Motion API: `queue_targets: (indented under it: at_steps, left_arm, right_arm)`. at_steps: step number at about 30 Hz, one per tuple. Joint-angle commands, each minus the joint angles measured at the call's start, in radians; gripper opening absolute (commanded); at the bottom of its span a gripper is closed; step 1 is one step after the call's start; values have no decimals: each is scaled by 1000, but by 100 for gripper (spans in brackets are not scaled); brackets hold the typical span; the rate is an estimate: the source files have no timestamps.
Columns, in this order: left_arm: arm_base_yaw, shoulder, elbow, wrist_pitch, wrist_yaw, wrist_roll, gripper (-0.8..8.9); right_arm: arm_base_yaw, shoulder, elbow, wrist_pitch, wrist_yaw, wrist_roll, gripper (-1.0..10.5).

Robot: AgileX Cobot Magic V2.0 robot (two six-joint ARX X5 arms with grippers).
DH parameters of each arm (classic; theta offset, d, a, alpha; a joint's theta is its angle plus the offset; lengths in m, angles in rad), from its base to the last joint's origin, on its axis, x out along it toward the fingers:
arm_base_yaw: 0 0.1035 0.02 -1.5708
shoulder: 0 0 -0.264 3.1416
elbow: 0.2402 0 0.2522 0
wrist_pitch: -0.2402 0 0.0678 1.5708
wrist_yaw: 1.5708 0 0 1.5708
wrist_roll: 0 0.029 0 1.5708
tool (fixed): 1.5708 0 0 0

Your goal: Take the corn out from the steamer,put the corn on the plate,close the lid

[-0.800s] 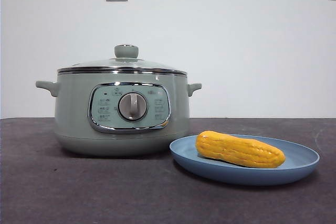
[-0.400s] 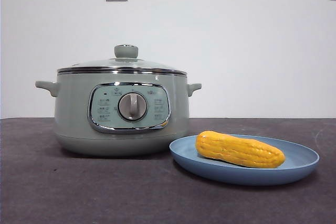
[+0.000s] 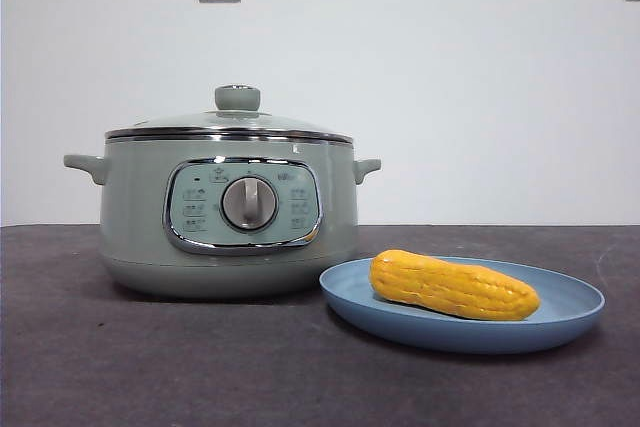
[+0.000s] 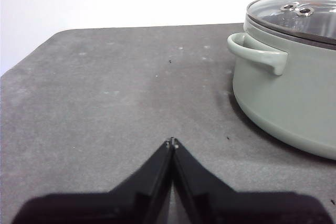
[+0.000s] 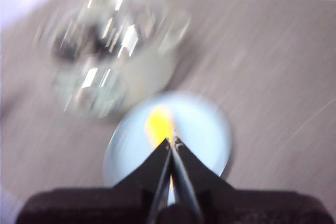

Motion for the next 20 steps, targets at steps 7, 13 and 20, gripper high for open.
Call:
queue_targets:
  at_steps: [7, 13, 20]
  left_arm:
    - [4, -3, -14, 4, -4, -10, -3]
    - [4, -3, -14, 4, -4, -10, -3]
    - [4, -3, -14, 4, -4, -10, -4]
  right_arm:
    - [-240, -233, -369, 444, 1, -14, 2]
    - [-258, -339, -616, 596, 6, -15, 2]
    - [-257, -409, -753, 605, 6, -13, 2]
